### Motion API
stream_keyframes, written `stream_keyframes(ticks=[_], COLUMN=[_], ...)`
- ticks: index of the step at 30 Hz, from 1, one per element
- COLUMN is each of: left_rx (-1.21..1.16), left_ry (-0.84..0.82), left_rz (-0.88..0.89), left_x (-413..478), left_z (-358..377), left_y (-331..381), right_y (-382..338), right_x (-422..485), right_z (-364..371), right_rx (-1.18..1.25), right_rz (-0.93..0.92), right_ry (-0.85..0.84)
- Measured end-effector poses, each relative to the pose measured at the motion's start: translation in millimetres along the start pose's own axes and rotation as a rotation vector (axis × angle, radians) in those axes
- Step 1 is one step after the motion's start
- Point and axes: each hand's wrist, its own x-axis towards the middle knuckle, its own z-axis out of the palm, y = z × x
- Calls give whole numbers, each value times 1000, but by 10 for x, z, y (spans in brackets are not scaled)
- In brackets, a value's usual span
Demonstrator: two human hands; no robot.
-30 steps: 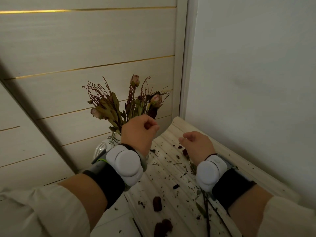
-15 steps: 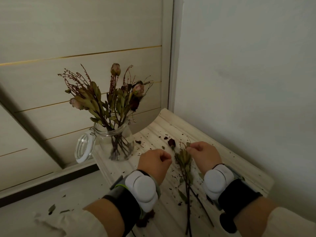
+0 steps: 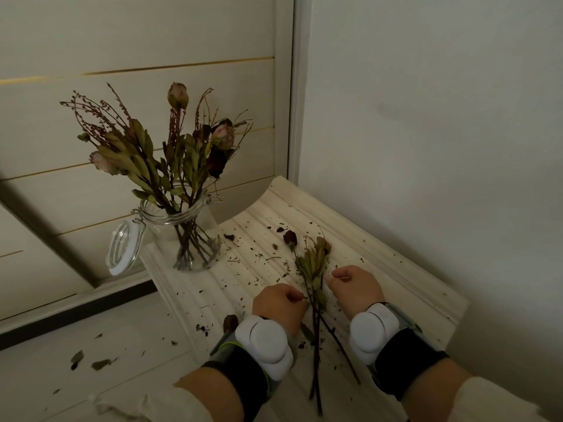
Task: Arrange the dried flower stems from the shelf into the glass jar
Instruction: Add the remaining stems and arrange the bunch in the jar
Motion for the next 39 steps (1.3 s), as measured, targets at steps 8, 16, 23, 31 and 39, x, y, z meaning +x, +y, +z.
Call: stream_keyframes(ticks=[8,16,23,31,39], left_rx=[86,178,218,192,152], left_ry=[-22,-80,-91,-72,18], left_rz=[4,43,51,-5,-92], left_x=[9,21,149,207,228], left_z=[104,128,197,217,257], left_y=[59,116,77,54,36], right_y=[108,26,-51,-72,-54], right_x=[75,94,74,83,176], right_z=[87,55,21,67,107], right_rx=[65,-99,-184,-149,-47], right_rz=[40,-18,-53,-46,21], right_ry=[-5,-15,-56,-98,-91])
